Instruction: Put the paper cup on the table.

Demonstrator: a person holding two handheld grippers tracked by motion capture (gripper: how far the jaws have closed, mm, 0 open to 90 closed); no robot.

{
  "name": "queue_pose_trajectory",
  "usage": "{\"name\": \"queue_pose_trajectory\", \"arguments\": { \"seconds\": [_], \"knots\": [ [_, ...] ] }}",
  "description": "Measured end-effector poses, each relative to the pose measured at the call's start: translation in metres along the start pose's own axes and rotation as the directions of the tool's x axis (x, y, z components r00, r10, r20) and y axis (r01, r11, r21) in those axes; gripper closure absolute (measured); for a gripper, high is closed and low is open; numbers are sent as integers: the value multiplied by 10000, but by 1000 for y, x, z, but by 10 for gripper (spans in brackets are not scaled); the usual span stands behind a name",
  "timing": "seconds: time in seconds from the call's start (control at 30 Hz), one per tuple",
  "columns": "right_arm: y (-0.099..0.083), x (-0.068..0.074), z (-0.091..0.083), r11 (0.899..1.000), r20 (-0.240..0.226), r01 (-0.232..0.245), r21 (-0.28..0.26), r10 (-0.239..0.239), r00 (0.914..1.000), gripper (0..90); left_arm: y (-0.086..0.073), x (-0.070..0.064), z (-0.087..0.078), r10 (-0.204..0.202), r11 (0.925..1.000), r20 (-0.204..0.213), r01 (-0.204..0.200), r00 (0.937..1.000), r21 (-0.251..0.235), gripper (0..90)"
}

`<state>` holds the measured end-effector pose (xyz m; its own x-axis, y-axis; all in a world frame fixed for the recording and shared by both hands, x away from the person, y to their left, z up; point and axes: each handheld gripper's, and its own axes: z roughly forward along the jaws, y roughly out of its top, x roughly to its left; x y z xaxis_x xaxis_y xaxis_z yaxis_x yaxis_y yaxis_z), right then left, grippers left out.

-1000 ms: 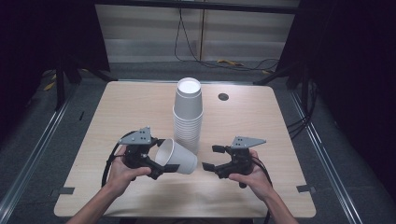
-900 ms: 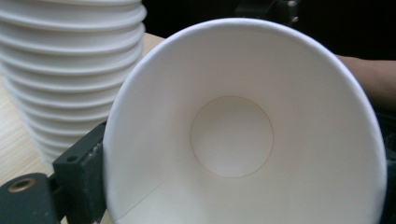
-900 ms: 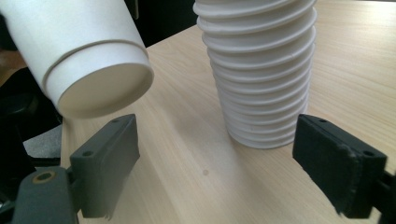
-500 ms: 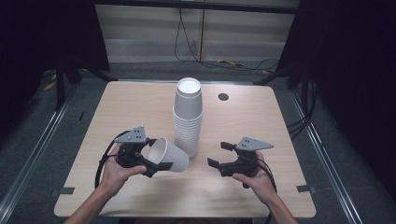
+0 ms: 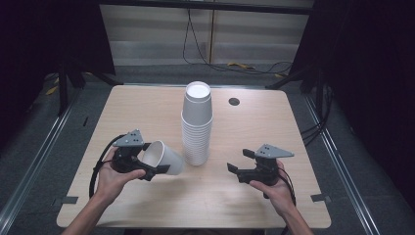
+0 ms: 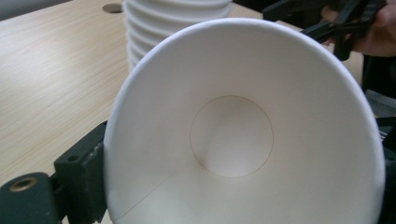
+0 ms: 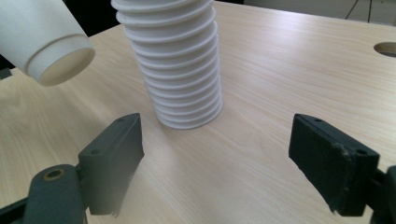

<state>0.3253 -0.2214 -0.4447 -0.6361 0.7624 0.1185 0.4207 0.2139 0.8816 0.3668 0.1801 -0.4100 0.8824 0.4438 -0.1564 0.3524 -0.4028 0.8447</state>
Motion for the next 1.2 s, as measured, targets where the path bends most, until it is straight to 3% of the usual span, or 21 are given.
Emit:
{"name": "queue_pose_trajectory", "arguments": {
  "seconds": [0.1, 0.2, 0.3, 0.47, 0.6, 0.7, 0.93, 1.03, 1.13, 1.2],
  "knots": [
    [-1, -2, -1, 9999, 275, -56, -108, 59, 9996, 154, -1, 5, -4, -42, 9998, -519, 53, 9986, 201, 87],
    [0, -3, -4, 9997, 528, -51, -249, 64, 9986, 155, -3, 11, -7, -131, 9994, -773, 156, 9969, 315, 86],
    [0, -3, -5, 9995, 443, -131, -304, 144, 9989, 154, -4, 15, -6, -95, 9982, -1185, 165, 9929, 583, 86],
    [-2, -2, -4, 9997, 335, -131, -229, 139, 9993, 144, -3, 26, -8, -490, 9949, -1795, 638, 9825, 779, 86],
    [-4, -3, -4, 9998, 276, -145, -125, 149, 9995, 142, 3, 35, -10, -598, 9924, -1953, 794, 9789, 941, 84],
    [-5, -1, -1, 9998, 148, -188, -65, 189, 9997, 143, 9, 38, -7, -419, 9902, -1992, 672, 9791, 1223, 83],
    [-5, 1, -1, 9996, -36, -220, -154, 219, 9998, 140, 15, 52, 0, -277, 9851, -2396, 672, 9705, 1580, 82],
    [-6, 1, -1, 9996, -76, -238, -137, 237, 9997, 140, 15, 61, 5, -206, 9767, -2611, 752, 9651, 2008, 81],
    [-6, 2, -1, 9998, -157, -184, -112, 182, 9997, 140, 14, 70, 9, -362, 9725, -2817, 987, 9588, 2111, 80],
    [-6, 1, 0, 9999, -139, -142, -77, 141, 9998, 140, 12, 77, 11, -449, 9680, -2805, 1112, 9588, 2248, 79]
  ]
}}
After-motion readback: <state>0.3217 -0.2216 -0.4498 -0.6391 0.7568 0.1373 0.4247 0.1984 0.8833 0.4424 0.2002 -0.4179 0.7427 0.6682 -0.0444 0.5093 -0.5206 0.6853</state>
